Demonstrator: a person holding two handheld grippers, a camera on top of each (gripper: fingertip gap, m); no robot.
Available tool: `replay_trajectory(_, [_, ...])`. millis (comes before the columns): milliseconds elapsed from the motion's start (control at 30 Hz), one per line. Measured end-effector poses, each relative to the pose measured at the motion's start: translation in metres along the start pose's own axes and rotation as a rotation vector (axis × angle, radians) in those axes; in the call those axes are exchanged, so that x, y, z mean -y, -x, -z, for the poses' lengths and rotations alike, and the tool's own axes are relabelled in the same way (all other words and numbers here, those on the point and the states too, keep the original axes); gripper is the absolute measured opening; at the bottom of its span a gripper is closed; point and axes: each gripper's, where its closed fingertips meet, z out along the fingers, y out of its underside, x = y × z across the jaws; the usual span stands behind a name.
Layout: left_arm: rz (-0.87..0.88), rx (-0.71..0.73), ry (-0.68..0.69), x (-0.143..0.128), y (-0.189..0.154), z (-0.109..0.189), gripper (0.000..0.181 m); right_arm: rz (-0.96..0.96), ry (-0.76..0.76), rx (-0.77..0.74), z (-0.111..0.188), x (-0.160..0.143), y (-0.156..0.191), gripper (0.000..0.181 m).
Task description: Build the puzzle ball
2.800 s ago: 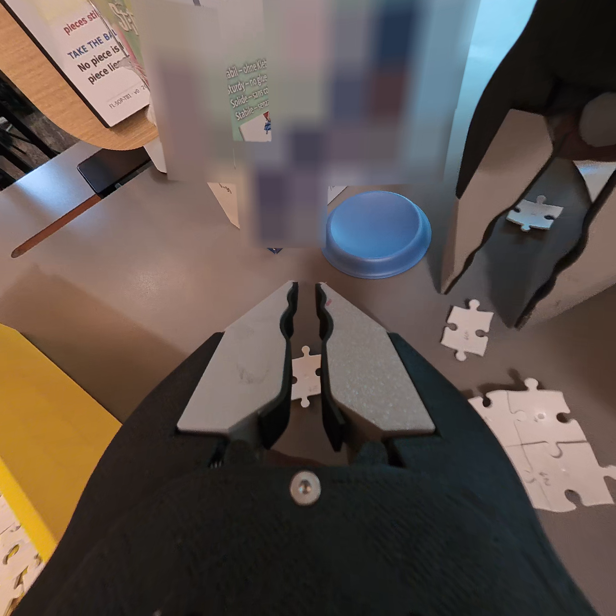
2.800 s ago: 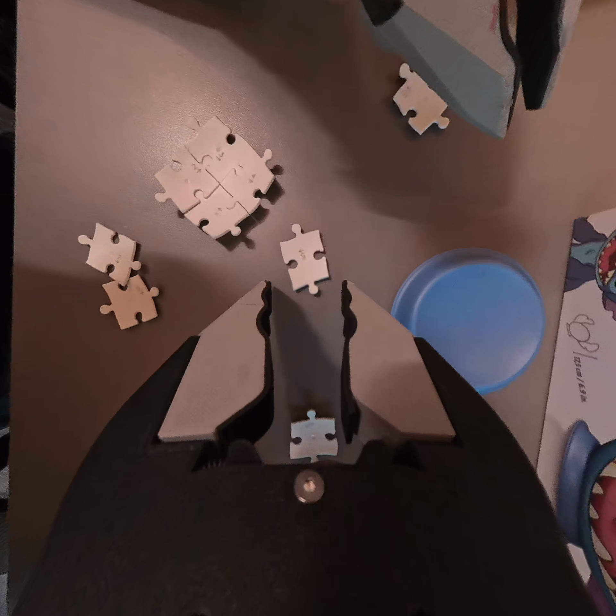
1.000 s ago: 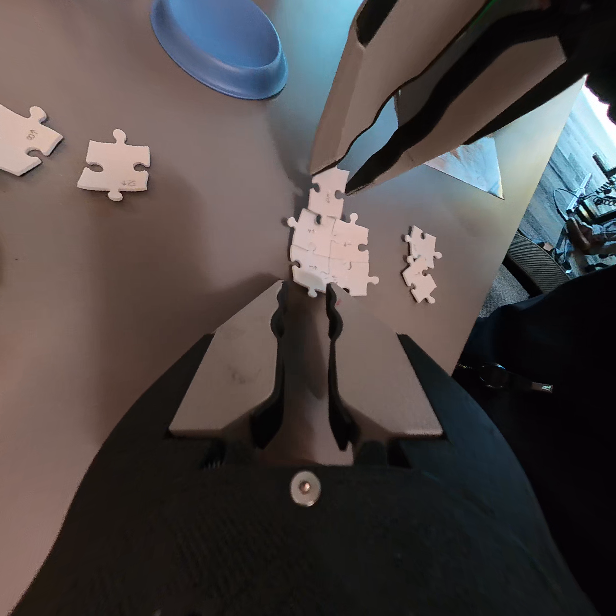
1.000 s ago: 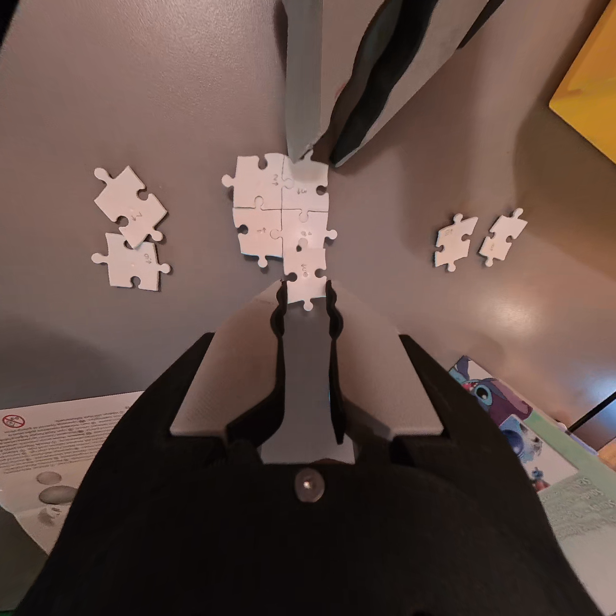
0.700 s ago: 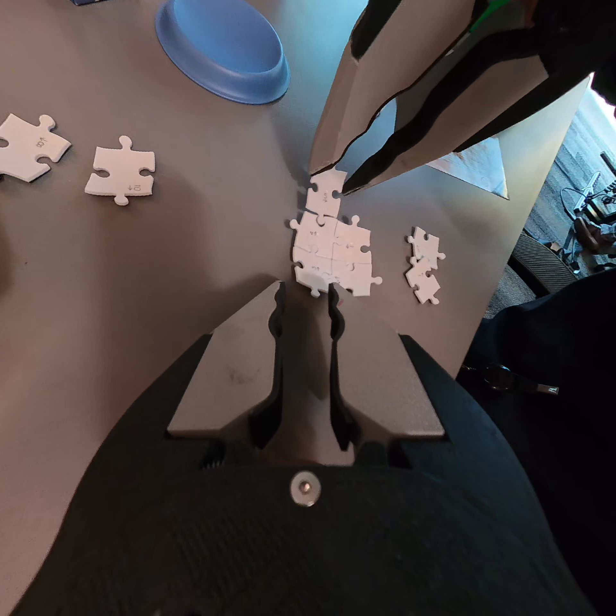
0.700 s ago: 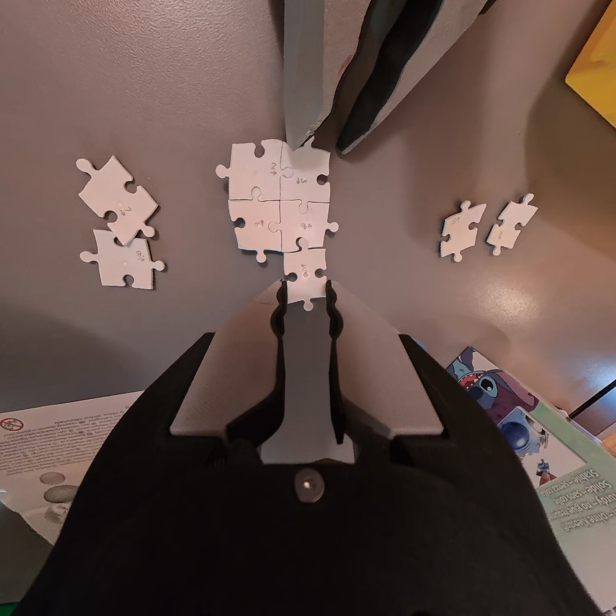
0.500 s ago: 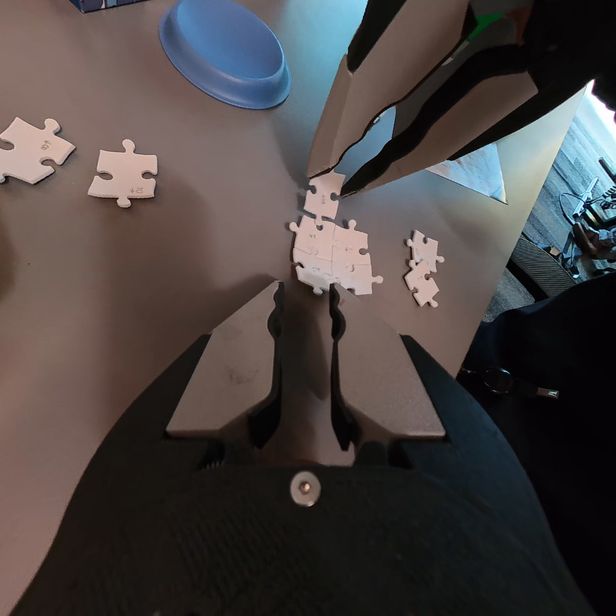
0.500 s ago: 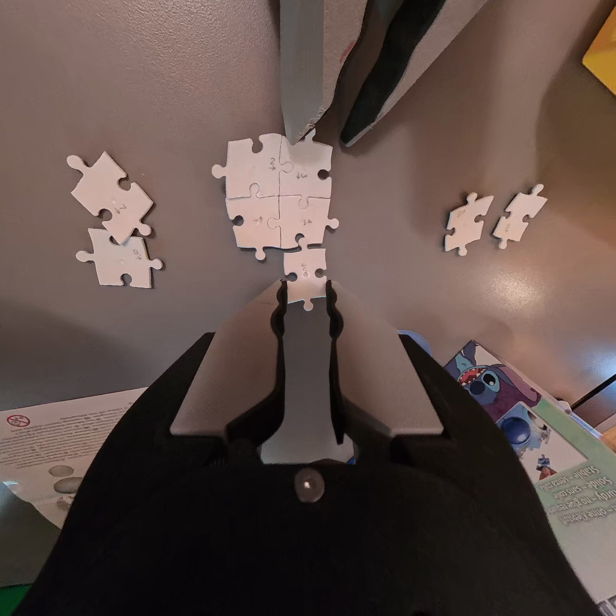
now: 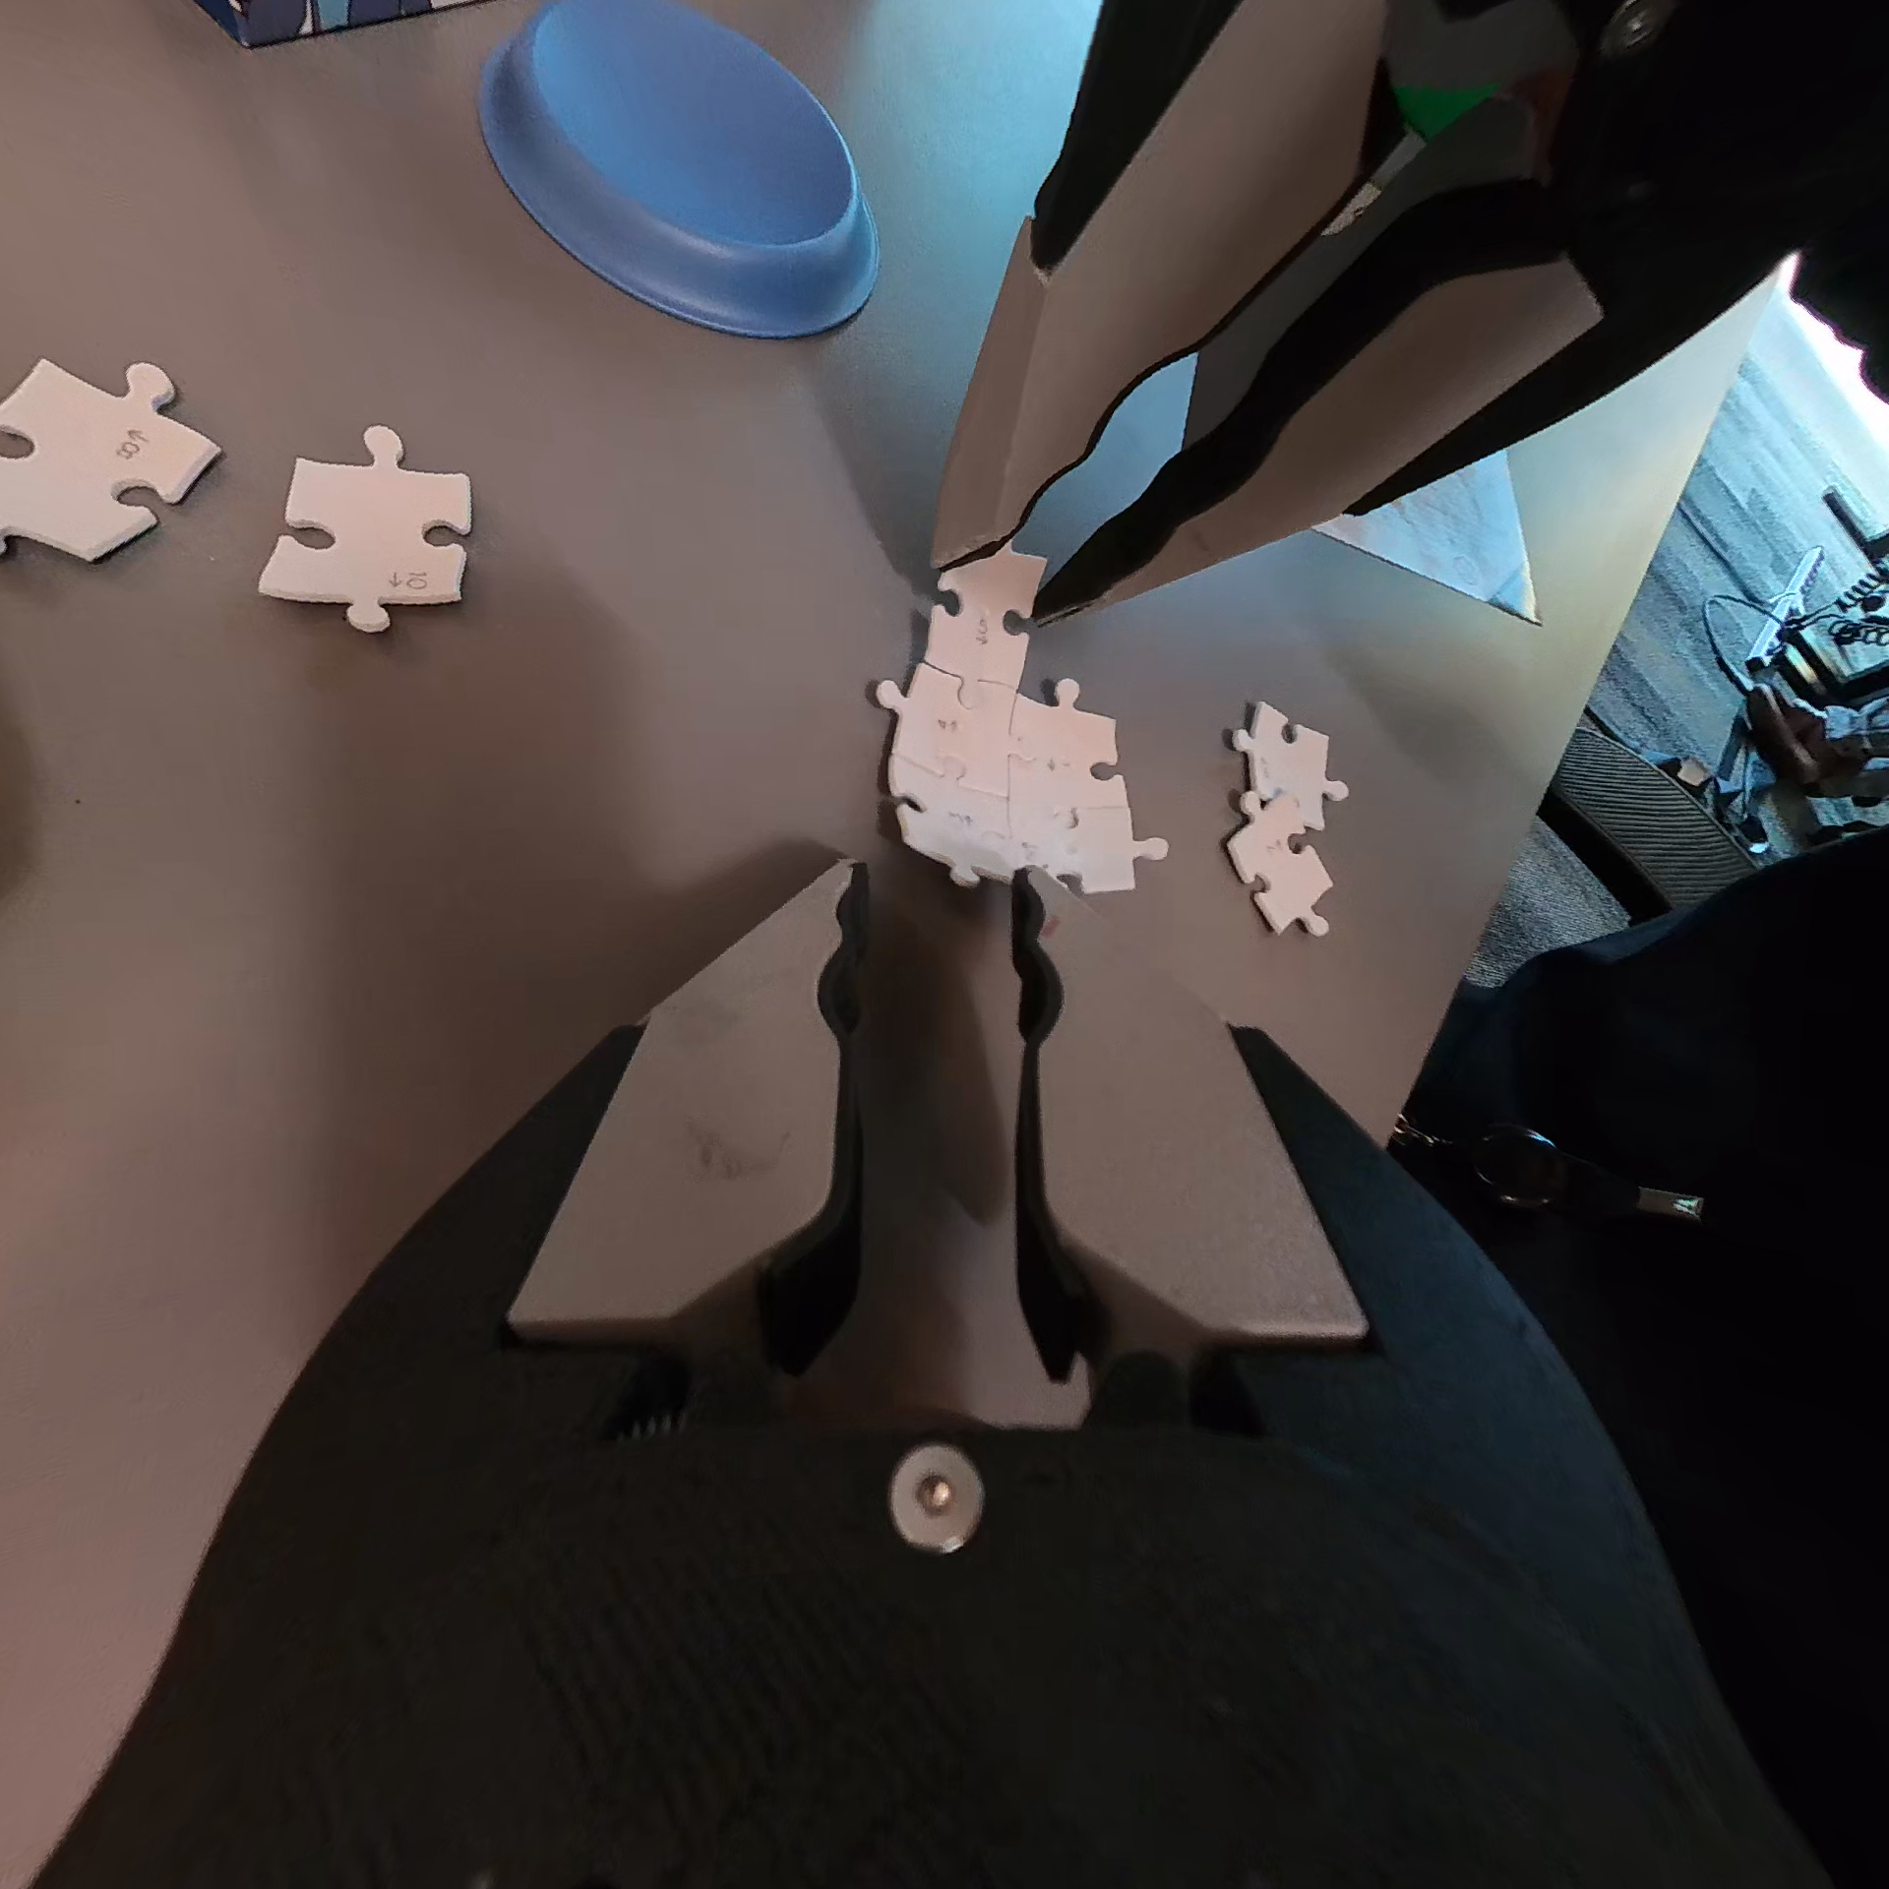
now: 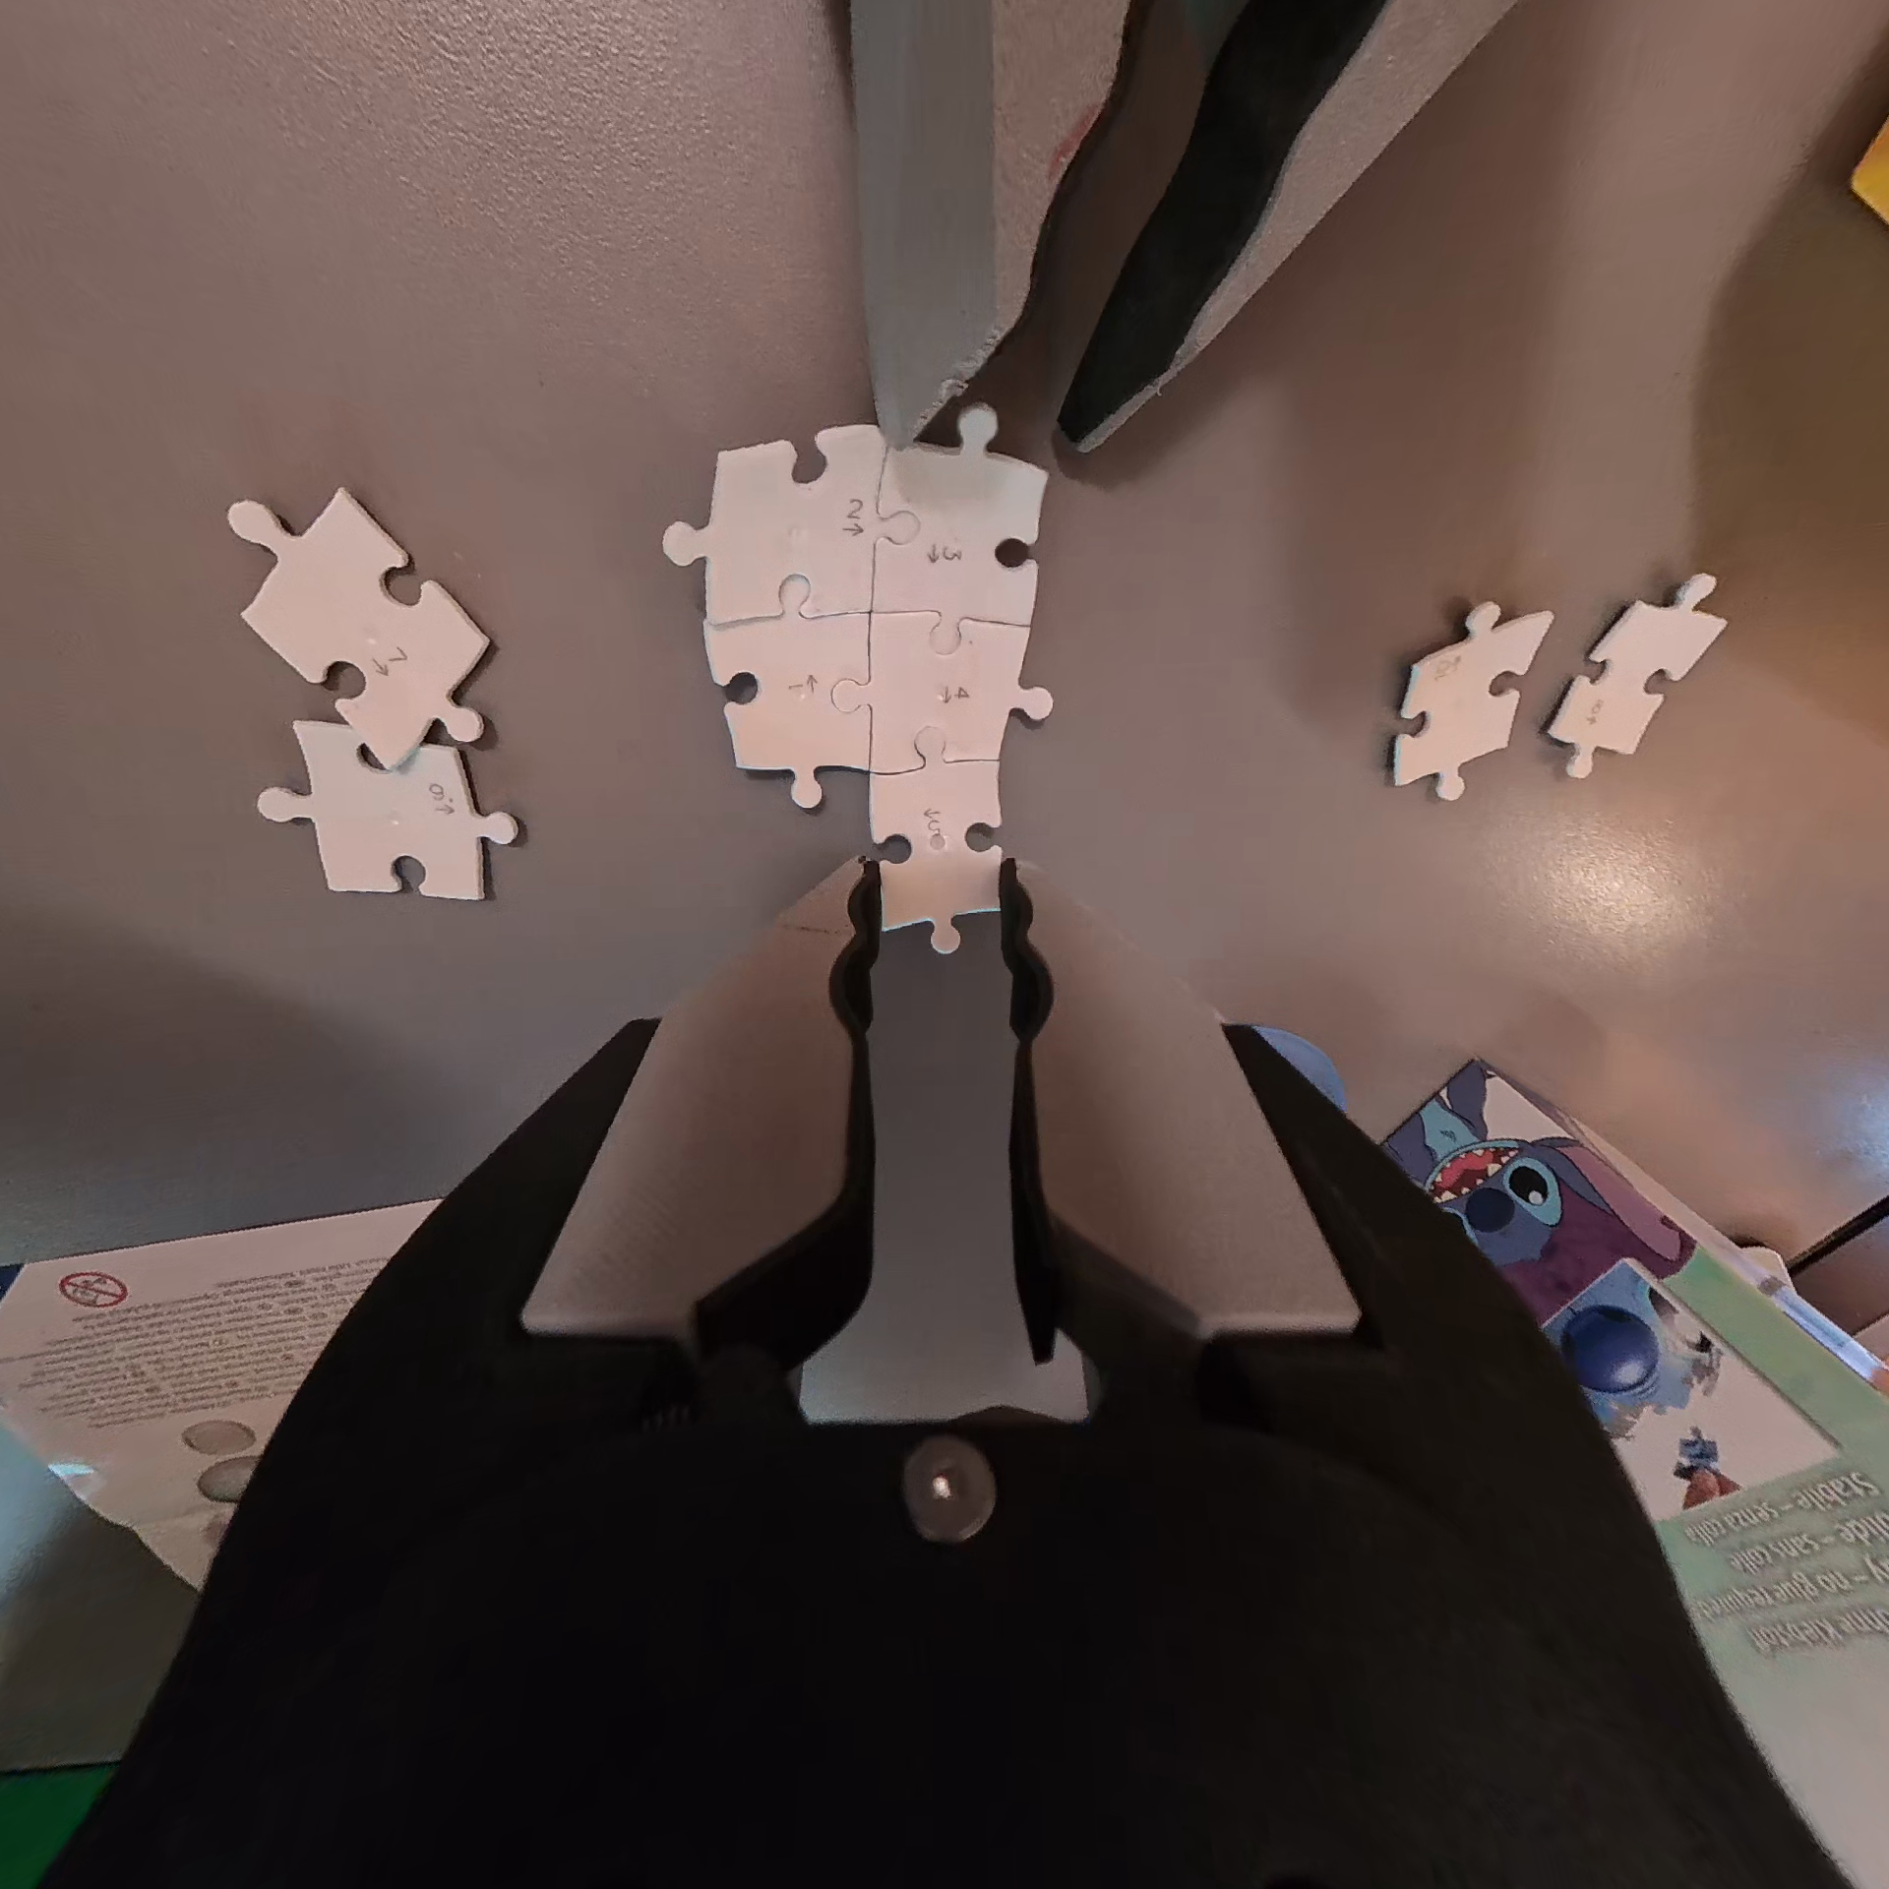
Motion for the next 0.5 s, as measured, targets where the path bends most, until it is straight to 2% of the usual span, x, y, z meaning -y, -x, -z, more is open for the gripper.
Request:
replay_trajectory(133, [-0.024,0.053,-0.006,0.002,0.005,0.005,0.026,-0.009,0.001,0.002,-0.002,-0.001,0.000,0.020])
replay_trajectory(233, [-0.060,0.121,-0.051,0.014,0.009,0.019,0.025,-0.016,-0.002,0.008,-0.004,-0.002,0.001,0.020])
replay_trajectory(333, [-0.126,0.083,-0.101,0.031,-0.006,0.029,0.018,-0.018,-0.004,0.009,-0.005,-0.002,0.001,0.020])
replay_trajectory(500, [-0.294,0.121,-0.066,0.045,-0.016,0.012,0.000,-0.025,-0.013,0.009,-0.006,-0.002,0.002,0.020])
